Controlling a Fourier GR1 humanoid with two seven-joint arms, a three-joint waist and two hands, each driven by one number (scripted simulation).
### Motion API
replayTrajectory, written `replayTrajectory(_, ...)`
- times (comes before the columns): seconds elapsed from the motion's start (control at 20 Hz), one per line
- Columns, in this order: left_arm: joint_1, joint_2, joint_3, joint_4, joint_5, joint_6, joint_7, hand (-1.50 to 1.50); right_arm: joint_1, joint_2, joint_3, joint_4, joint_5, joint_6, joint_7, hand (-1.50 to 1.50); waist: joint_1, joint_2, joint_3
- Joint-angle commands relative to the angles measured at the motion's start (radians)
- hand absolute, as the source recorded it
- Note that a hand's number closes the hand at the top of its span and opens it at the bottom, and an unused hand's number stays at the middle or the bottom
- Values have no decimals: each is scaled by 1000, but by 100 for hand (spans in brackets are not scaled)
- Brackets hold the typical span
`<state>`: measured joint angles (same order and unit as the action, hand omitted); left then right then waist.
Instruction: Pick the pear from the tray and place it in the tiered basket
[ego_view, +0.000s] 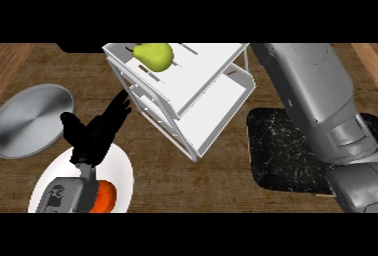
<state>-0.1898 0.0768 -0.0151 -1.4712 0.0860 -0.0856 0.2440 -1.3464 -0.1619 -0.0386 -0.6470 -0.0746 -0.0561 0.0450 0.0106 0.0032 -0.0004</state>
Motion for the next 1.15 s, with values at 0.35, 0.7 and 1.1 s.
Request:
replayTrajectory(0.35,49,8,-2,-54,10,-16,3,0,154,-454,-77,77,-58,557,-137,-150,4,4,1)
replayTrajectory(0.7,-23,15,3,-26,21,-32,39,0,183,-664,-111,242,-33,817,-315,-150,29,19,3)
replayTrajectory(1.1,5,1,-19,-15,2,-36,-3,0,204,-786,-139,357,8,868,-451,-150,57,28,4)
